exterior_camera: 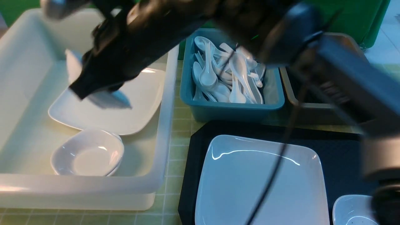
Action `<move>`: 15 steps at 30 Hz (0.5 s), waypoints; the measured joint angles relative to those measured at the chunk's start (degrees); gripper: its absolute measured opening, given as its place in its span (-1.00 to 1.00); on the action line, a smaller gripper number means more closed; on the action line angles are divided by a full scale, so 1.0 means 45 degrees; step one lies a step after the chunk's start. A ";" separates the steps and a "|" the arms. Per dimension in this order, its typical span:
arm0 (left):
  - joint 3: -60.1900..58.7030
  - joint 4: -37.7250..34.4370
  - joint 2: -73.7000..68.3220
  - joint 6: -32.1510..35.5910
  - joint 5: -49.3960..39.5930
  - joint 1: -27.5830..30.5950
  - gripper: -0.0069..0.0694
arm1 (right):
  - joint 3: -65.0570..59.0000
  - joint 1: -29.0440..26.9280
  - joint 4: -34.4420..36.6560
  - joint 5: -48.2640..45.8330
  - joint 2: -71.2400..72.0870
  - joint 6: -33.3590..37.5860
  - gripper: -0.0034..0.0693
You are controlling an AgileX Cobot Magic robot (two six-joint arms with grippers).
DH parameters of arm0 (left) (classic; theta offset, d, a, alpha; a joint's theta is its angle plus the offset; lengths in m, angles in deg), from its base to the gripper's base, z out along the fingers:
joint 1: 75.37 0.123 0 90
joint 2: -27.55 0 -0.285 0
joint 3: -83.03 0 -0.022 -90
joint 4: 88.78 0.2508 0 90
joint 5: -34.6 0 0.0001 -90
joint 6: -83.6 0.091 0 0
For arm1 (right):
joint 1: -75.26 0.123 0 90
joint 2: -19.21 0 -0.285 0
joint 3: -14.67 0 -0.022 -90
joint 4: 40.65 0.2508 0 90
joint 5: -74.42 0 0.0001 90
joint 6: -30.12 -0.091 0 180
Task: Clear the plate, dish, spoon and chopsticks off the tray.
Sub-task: Use the right arm to put the small plate into the large storage box on the left
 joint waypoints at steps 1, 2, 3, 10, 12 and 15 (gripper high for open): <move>-0.0148 -0.0058 0.0048 0.0000 -0.0031 0.0005 -0.84 | 0.0263 0.0113 -0.0100 -0.0014 -0.0467 0.0000 -0.85; -0.0319 -0.0124 0.0098 0.0000 -0.0081 0.0005 -0.84 | 0.0434 0.0224 -0.0269 -0.0013 -0.0952 0.0000 -0.85; -0.0475 -0.0215 0.0139 0.0012 -0.0094 0.0005 -0.84 | 0.0528 0.0339 -0.0494 0.0001 -0.1296 0.0000 -0.85; -0.0773 -0.0684 0.0438 0.0356 -0.0140 0.0005 -0.84 | 0.0582 0.0834 -0.1697 0.0297 -0.2575 0.0015 -0.73; -0.0773 -0.0697 0.0557 0.0356 -0.0140 0.0005 -0.84 | 0.0582 0.0921 -0.1712 0.0479 -0.2636 0.0015 -0.59; -0.0773 -0.0697 0.0678 0.0370 -0.0140 0.0005 -0.84 | 0.0614 0.1058 -0.1712 0.0629 -0.2619 0.0015 -0.33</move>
